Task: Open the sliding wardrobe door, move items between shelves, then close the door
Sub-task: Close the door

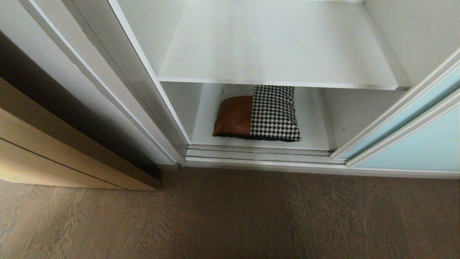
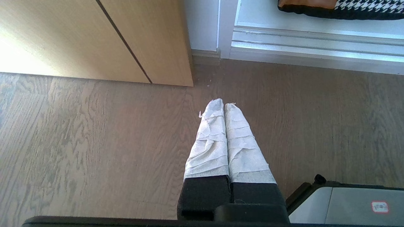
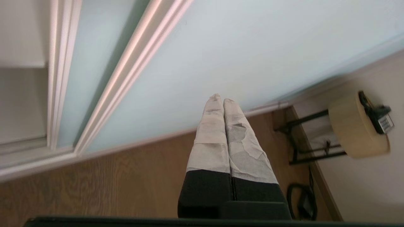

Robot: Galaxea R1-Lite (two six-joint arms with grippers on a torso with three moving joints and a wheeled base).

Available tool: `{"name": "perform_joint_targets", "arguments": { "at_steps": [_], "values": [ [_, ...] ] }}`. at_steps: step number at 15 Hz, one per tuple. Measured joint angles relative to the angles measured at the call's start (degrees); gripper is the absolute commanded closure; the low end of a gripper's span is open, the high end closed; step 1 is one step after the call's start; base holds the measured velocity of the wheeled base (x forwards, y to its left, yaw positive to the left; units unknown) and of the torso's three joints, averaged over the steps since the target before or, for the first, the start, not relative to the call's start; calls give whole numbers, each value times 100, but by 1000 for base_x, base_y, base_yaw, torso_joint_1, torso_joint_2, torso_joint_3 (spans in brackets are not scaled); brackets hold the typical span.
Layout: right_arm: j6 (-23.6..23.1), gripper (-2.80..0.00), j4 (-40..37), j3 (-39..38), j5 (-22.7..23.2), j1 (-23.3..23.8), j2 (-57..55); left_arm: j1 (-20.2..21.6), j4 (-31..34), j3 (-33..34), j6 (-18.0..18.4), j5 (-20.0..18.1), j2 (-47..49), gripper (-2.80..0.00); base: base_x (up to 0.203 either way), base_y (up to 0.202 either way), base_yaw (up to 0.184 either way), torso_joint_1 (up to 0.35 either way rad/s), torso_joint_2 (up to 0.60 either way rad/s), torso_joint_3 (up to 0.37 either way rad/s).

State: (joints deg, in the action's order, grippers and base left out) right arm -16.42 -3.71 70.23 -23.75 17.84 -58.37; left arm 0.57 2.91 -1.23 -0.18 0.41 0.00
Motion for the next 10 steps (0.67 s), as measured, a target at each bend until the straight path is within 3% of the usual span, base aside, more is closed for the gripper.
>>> {"name": "perform_joint_targets", "arguments": {
  "at_steps": [4, 10],
  "values": [
    [36, 0, 401, -44, 1004, 761, -318, 0, -3, 0, 0, 0, 0, 0, 0, 0, 0, 0, 0, 0],
    [320, 0, 434, -237, 3664, 2098, -515, 2, -4, 0, 5, 0, 0, 0, 0, 0, 0, 0, 0, 0]
  ]
}}
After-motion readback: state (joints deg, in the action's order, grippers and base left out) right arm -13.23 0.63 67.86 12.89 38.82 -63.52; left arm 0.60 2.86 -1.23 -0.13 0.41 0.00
